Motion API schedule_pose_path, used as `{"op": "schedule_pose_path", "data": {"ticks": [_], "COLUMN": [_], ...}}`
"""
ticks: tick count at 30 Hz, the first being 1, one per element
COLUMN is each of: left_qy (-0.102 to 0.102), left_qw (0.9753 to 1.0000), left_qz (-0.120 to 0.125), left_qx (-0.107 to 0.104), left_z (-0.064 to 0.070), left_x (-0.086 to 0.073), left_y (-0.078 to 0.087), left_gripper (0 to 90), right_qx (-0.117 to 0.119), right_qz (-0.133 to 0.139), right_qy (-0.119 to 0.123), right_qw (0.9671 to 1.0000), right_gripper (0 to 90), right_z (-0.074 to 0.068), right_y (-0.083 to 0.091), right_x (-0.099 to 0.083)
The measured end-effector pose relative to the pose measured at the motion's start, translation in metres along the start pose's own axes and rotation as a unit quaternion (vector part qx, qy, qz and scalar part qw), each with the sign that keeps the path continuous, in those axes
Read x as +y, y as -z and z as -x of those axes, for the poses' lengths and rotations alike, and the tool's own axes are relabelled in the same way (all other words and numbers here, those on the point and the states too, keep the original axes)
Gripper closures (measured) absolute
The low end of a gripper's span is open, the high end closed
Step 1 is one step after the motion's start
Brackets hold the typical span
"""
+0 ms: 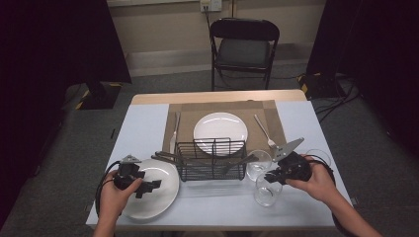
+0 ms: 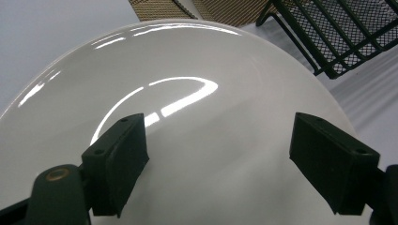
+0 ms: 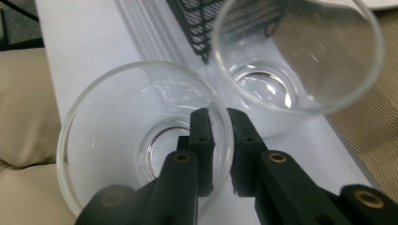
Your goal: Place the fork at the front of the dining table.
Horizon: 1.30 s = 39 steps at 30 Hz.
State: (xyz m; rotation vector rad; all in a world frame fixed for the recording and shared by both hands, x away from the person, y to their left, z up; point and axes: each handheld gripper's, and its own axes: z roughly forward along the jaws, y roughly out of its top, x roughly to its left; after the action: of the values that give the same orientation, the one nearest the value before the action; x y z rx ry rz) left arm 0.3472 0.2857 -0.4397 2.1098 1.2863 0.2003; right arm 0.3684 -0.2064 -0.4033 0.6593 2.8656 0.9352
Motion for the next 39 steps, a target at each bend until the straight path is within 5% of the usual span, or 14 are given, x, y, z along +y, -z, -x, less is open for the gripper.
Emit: {"op": "schedule_pose_path", "data": {"ticks": [32, 39], "left_qy": [0.002, 0.002], "left_qw": [1.0000, 1.0000], "left_qz": [0.005, 0.004], "left_qx": [0.003, 0.002], "left_z": [-0.002, -0.003], "left_x": [0.001, 0.000], "left_y": [0.002, 0.003], "left_gripper": [19.0, 19.1], "right_qx": [0.019, 0.022], "right_qz": [0.022, 0.030], "right_qy": [0.031, 0.021], "right_qw": [0.9991, 0.9991], "right_gripper": [83.7, 82.4], "right_z": [-0.018, -0.019], "right_y": [-0.019, -0.019], "right_x": [0.033, 0.031]}}
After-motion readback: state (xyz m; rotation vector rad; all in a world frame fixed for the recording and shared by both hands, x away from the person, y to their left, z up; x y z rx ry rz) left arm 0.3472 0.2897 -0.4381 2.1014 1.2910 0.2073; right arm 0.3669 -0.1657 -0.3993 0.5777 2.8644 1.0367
